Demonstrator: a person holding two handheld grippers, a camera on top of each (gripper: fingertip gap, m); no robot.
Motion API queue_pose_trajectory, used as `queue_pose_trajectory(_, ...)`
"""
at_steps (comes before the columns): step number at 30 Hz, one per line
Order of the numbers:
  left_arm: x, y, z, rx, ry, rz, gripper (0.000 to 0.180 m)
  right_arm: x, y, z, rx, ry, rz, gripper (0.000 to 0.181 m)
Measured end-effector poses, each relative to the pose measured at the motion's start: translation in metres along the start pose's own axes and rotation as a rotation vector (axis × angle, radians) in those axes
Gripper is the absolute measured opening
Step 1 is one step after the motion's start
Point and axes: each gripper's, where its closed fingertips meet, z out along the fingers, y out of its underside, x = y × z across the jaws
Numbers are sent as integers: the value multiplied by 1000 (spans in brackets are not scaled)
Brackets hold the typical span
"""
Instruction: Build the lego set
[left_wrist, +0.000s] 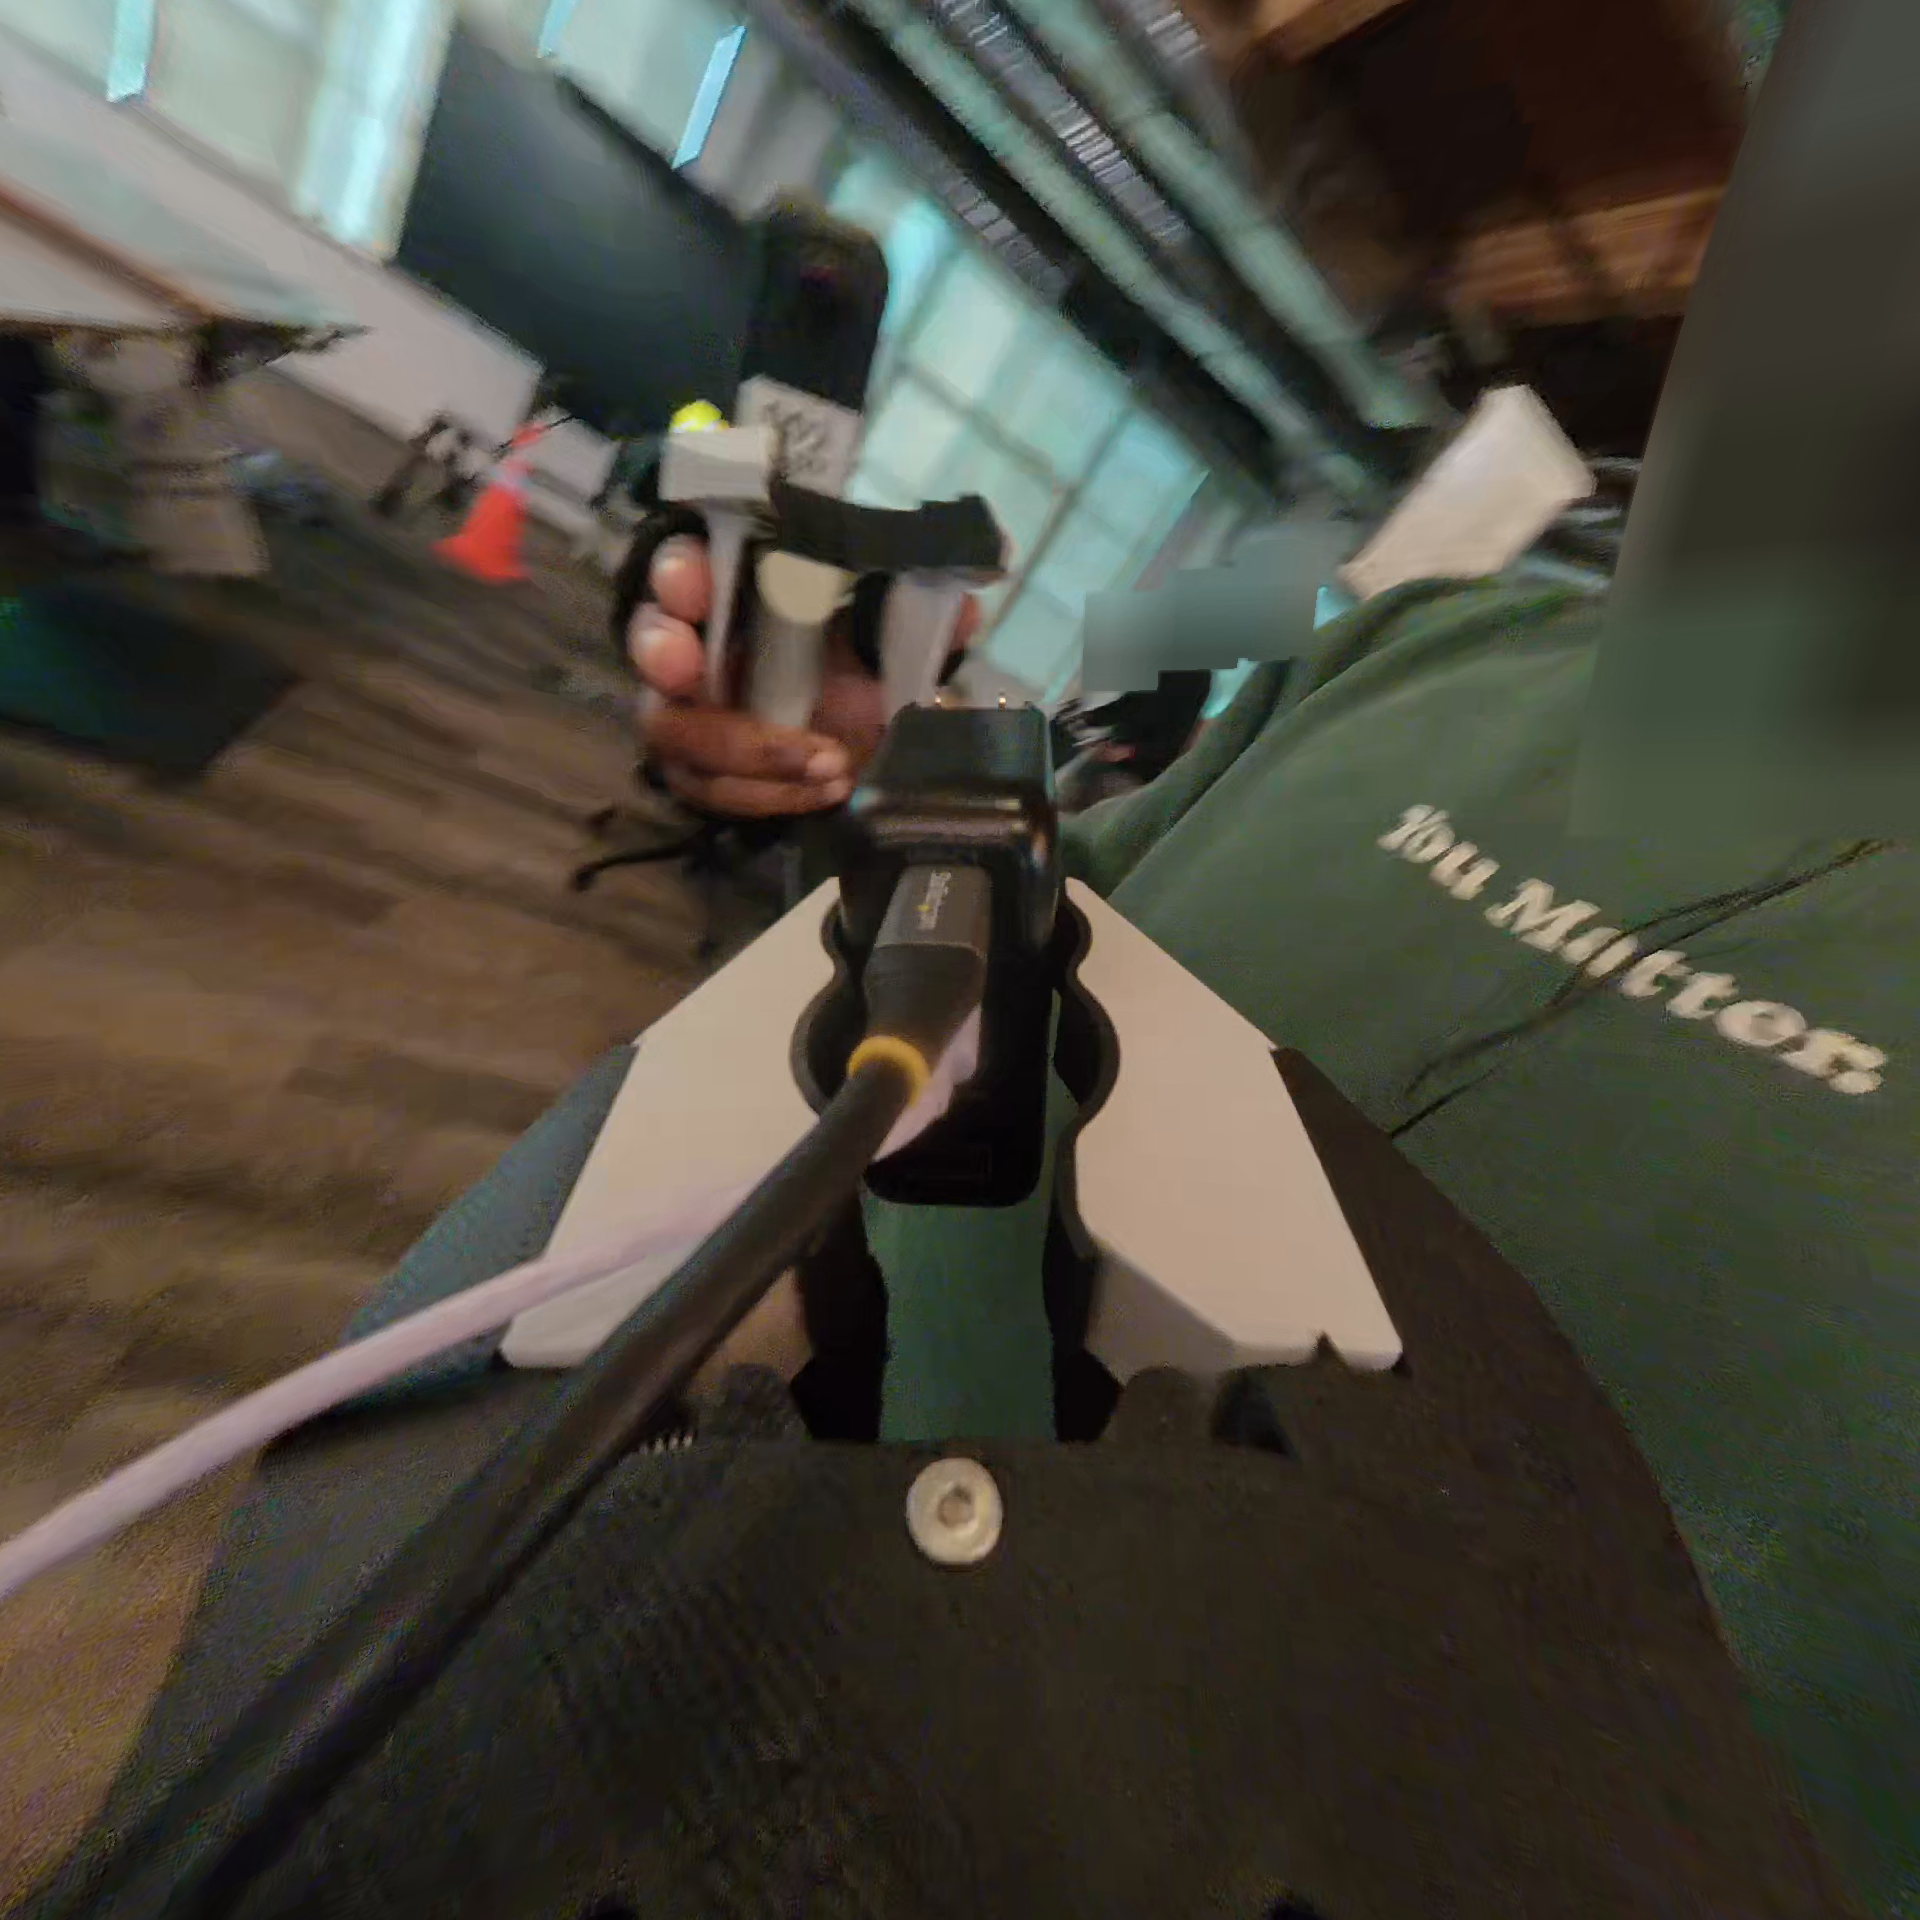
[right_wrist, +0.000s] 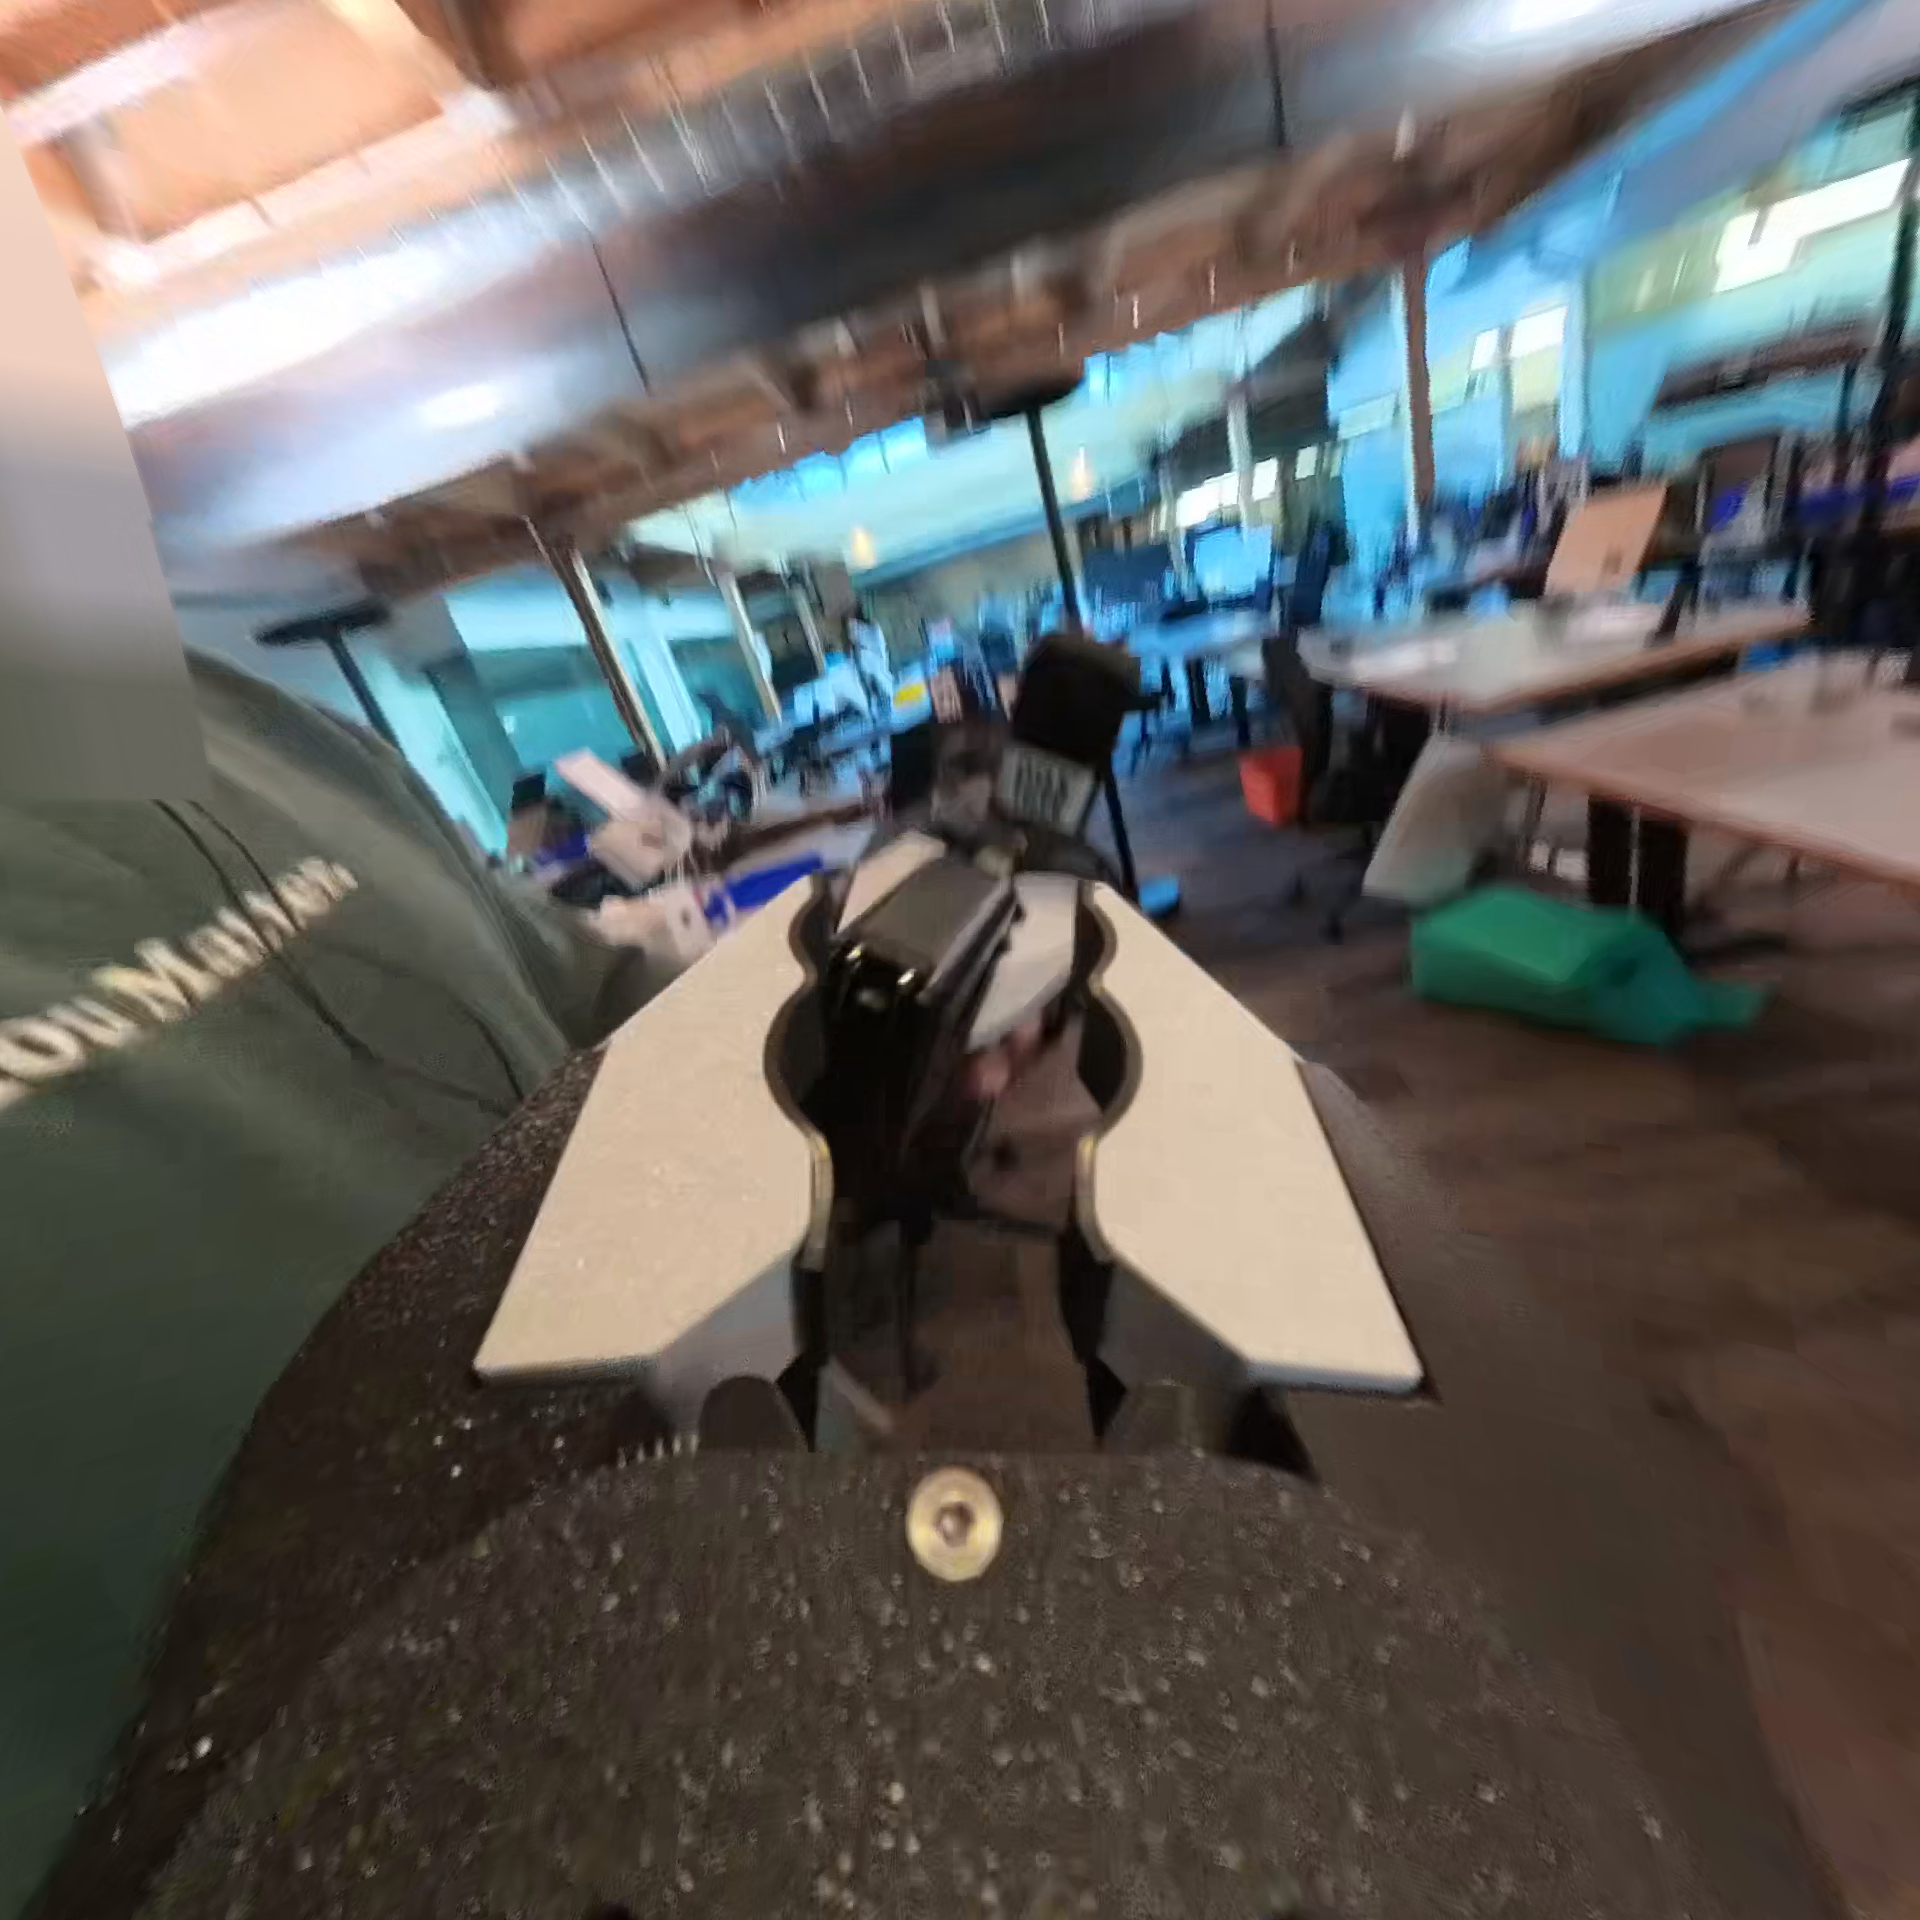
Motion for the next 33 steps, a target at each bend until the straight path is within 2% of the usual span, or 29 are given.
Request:
queue_pose_trajectory(3, -71, -19, -25, -104, -155, -72, 31, 66, 30, 16, -255, -59, 95, 61)
queue_pose_trajectory(5, -106, -26, -39, -166, -217, -111, 32, 107, 52, 34, -406, -105, 114, 61)
queue_pose_trajectory(8, -151, -41, -64, -222, -291, -170, 32, 150, 63, 65, -506, -236, 242, 39)
queue_pose_trajectory(10, -182, -54, -89, -228, -355, -204, 32, 189, 64, 82, -523, -270, 290, 37)
queue_pose_trajectory(14, -236, -102, -149, -69, -441, -221, 31, 269, 40, 130, -282, -329, 562, 35)
queue_pose_trajectory(20, -318, -167, -264, 204, -560, -108, 35, 397, 21, 212, 20, -293, 767, 34)
queue_pose_trajectory(22, -339, -189, -314, 342, -596, -90, 35, 438, 18, 246, 56, -274, 833, 15)
queue_pose_trajectory(24, -355, -203, -362, 427, -640, -63, 30, 474, 15, 280, 33, -233, 765, 0)
queue_pose_trajectory(25, -366, -203, -388, 415, -712, -60, 29, 485, 7, 296, 23, -262, 703, 0)
queue_pose_trajectory(27, -383, -202, -430, 410, -776, -68, 29, 497, 16, 337, -154, -281, 522, 0)
queue_pose_trajectory(29, -406, -195, -460, 465, -748, -108, 27, 547, 63, 367, -304, -135, 258, 0)
queue_pose_trajectory(30, -417, -189, -475, 460, -804, -87, 28, 567, 82, 373, -359, -161, 264, 5)
queue_pose_trajectory(32, -427, -184, -512, 452, -911, -77, 29, 580, 92, 387, -440, -284, 315, 38)
queue_pose_trajectory(33, -427, -182, -529, 424, -935, -91, 29, 580, 95, 398, -502, -353, 277, 47)
